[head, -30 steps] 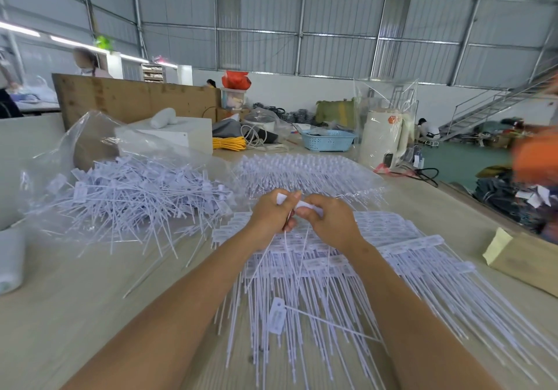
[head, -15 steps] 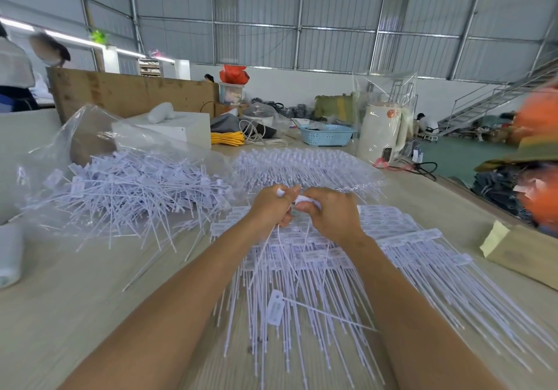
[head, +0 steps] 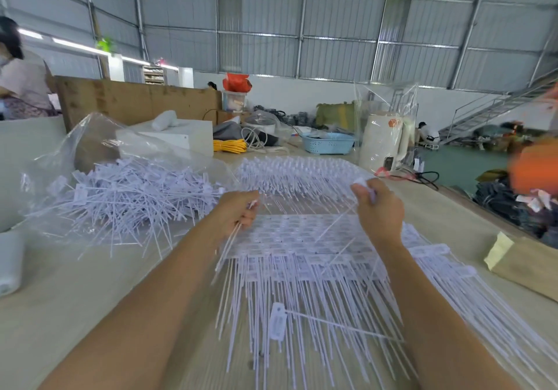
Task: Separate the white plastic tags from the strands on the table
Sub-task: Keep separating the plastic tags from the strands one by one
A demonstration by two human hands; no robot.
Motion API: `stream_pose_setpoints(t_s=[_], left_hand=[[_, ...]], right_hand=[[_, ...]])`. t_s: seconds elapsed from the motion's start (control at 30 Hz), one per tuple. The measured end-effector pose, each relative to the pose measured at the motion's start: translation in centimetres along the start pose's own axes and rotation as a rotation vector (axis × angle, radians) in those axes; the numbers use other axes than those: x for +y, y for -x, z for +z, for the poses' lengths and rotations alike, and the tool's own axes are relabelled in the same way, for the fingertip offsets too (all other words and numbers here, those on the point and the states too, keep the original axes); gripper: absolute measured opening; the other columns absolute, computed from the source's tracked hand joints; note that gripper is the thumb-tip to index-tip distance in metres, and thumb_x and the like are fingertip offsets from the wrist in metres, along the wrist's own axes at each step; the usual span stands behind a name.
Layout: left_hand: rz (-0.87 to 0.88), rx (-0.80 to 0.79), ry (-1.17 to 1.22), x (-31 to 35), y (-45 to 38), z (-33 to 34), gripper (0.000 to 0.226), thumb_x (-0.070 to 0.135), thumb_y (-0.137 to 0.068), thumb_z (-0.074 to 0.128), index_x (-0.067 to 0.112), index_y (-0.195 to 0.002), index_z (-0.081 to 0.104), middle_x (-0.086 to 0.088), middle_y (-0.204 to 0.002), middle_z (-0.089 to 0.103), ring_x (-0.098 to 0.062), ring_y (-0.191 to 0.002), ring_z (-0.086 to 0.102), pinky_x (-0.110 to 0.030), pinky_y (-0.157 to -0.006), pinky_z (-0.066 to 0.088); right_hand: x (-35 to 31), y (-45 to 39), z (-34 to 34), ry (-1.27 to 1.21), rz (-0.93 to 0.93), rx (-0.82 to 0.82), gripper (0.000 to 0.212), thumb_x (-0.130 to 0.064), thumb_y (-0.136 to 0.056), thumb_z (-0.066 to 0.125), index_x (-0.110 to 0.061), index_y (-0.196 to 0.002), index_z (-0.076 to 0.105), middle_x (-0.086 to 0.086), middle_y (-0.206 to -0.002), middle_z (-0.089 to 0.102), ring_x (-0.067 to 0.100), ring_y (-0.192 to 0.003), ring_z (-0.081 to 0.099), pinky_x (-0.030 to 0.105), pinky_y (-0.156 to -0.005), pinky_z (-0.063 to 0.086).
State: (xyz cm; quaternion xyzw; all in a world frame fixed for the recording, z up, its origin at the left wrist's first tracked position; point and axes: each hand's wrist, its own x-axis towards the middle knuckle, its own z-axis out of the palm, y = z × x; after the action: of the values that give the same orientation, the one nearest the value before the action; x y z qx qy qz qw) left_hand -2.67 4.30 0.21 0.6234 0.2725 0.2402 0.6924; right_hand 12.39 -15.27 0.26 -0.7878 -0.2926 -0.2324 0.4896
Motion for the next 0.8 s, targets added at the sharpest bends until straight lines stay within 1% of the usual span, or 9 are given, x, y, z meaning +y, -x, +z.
stream_pose_setpoints(t_s=[0.07,0.17,0.33,0.47,0.5,0.57,0.67,0.73,0.8], left_hand=[[0.078,-0.003,-0.011,-0.4,-0.2,0.0,0.031,0.020,-0.099,0.048,0.007,-0.071,0.046,-0.004,-0.059,0.032,-0.006,-0.030,0.026,-0.013,-0.032,0.020],[0.161,-0.060,-0.076,-0.7,0.3,1.8,0.027,0.025,-0.097,0.052,0.005,-0.079,0.052,-0.005,-0.059,0.039,-0.008,-0.033,0.032,-0.015,-0.034,0.024],[0.270,-0.109,-0.016,-0.6,1.4,3.8,0.017,0.023,-0.097,0.054,0.010,-0.088,0.062,-0.004,-0.065,0.054,-0.007,-0.043,0.041,-0.018,-0.039,0.031],[0.356,-0.069,0.044,0.1,2.1,5.2,0.019,0.021,-0.096,0.054,0.014,-0.082,0.063,-0.002,-0.067,0.058,-0.008,-0.049,0.044,-0.016,-0.041,0.034],[0.375,-0.066,0.063,0.4,2.2,5.3,0.019,0.021,-0.096,0.054,0.015,-0.080,0.064,-0.001,-0.066,0.059,-0.008,-0.049,0.044,-0.015,-0.040,0.034],[0.394,-0.080,0.084,0.8,2.4,5.3,0.020,0.020,-0.096,0.054,0.014,-0.080,0.064,0.002,-0.063,0.061,-0.008,-0.048,0.043,-0.016,-0.039,0.033],[0.354,-0.076,0.111,0.9,2.2,4.8,0.021,0.018,-0.097,0.052,0.014,-0.080,0.064,0.000,-0.064,0.059,-0.007,-0.044,0.043,-0.016,-0.038,0.030],[0.294,-0.076,0.135,0.7,2.0,4.5,0.022,0.018,-0.098,0.052,0.011,-0.081,0.063,-0.002,-0.066,0.056,-0.006,-0.042,0.041,-0.017,-0.038,0.029],[0.235,-0.113,0.169,0.5,1.9,4.2,0.021,0.019,-0.098,0.052,0.009,-0.082,0.062,-0.003,-0.064,0.053,-0.007,-0.042,0.039,-0.017,-0.037,0.028]], right_hand=[[-0.8,0.0,0.5,-0.084,0.025,0.009,0.024,-0.042,-0.086,0.052,-0.024,-0.071,0.053,0.002,-0.063,0.049,0.025,-0.067,0.046,0.030,-0.062,0.031],[-2.3,1.1,2.1,-0.112,-0.065,-0.119,0.022,-0.034,-0.090,0.059,-0.013,-0.096,0.063,0.003,-0.074,0.057,0.022,-0.071,0.052,0.029,-0.065,0.038],[-3.4,1.4,1.8,-0.193,-0.173,-0.289,0.030,-0.017,-0.090,0.060,-0.011,-0.118,0.054,0.006,-0.098,0.062,0.024,-0.090,0.056,0.035,-0.080,0.044],[-4.6,1.1,0.3,-0.281,-0.253,-0.339,0.032,-0.005,-0.091,0.057,-0.014,-0.121,0.051,-0.006,-0.111,0.054,0.009,-0.105,0.049,0.018,-0.085,0.036],[-4.8,0.7,-0.3,-0.283,-0.250,-0.355,0.032,-0.002,-0.091,0.055,-0.015,-0.120,0.052,-0.004,-0.111,0.055,0.008,-0.101,0.051,0.014,-0.080,0.038],[-4.9,-0.2,-1.8,-0.261,-0.227,-0.354,0.032,0.001,-0.092,0.050,-0.015,-0.120,0.055,0.003,-0.108,0.060,0.002,-0.081,0.054,0.010,-0.062,0.043],[-5.0,-1.6,-4.5,-0.252,-0.203,-0.205,0.024,-0.003,-0.094,0.048,-0.009,-0.115,0.058,-0.002,-0.082,0.060,-0.006,-0.057,0.050,0.008,-0.046,0.038],[-5.2,-2.2,-6.0,-0.357,-0.184,-0.100,0.023,-0.004,-0.095,0.047,-0.008,-0.114,0.060,-0.011,-0.074,0.057,-0.003,-0.055,0.049,0.009,-0.048,0.043],[-5.5,-2.5,-7.1,-0.575,-0.157,-0.085,0.026,0.000,-0.095,0.045,-0.011,-0.112,0.061,-0.011,-0.069,0.057,0.003,-0.059,0.049,0.022,-0.058,0.047]])
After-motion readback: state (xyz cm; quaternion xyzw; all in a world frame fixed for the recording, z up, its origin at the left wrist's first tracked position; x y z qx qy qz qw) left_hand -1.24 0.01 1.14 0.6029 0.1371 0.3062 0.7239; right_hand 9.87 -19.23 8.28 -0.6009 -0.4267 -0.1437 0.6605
